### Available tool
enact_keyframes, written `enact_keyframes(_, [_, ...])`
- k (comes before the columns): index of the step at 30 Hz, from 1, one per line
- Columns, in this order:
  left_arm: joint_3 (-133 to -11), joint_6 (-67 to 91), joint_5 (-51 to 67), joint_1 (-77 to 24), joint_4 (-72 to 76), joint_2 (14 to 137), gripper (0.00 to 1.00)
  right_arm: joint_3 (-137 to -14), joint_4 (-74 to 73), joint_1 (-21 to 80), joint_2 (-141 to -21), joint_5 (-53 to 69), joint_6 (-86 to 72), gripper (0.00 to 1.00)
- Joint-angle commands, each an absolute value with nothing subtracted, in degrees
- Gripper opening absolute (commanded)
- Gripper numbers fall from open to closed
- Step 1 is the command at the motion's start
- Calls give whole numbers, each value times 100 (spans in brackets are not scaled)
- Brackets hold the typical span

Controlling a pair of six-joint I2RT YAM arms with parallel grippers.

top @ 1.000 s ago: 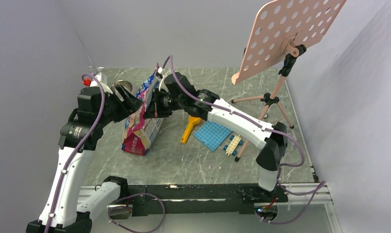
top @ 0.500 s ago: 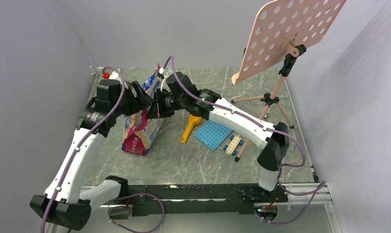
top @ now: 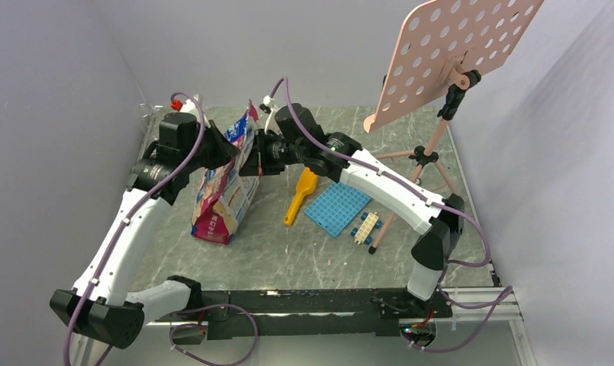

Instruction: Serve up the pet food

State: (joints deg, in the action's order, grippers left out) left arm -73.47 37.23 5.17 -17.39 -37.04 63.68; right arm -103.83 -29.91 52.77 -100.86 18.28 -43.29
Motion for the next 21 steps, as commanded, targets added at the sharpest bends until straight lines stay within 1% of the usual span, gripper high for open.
enact_keyframes(1, [-7712,3829,852,-1775,-3427,6537,0,-10857,-3352,5202,-9859,1510,-4072,0])
enact_keyframes(5, [-7967,3712,721,-1772,-3740,6554,0,-11244,-3803,5174,-10031,1220,-4157,0])
enact_keyframes(6, [-7993,3665,649,-1773,-3804,6515,0,-11370,-3893,5175,-10108,1194,-4181,3])
enact_keyframes(7, [-8017,3616,525,-1775,-3889,6438,0,-11484,-3921,5183,-10178,1189,-4228,11])
enact_keyframes(8, [-8023,3571,440,-1769,-3954,6359,0,-11481,-3861,5187,-10205,1203,-4310,17])
enact_keyframes(9, [-8020,3496,370,-1773,-4004,6253,3,-11431,-3739,5191,-10218,1249,-4402,20])
enact_keyframes(10, [-8016,3445,309,-1775,-4072,6145,14,-11351,-3508,5189,-10225,1381,-4550,24])
enact_keyframes(11, [-7997,3380,222,-1770,-4130,6013,20,-11298,-3366,5188,-10237,1483,-4661,27])
enact_keyframes(13, [-7929,3290,33,-1769,-4225,5687,29,-11296,-3163,5191,-10345,1741,-4850,34])
enact_keyframes(16, [-7848,3264,-372,-1770,-4470,5258,32,-11315,-2972,5241,-10536,1955,-5060,39])
enact_keyframes(21, [-7771,3032,-1164,-1773,-4853,4646,32,-11287,-2647,5314,-10694,2117,-5319,44])
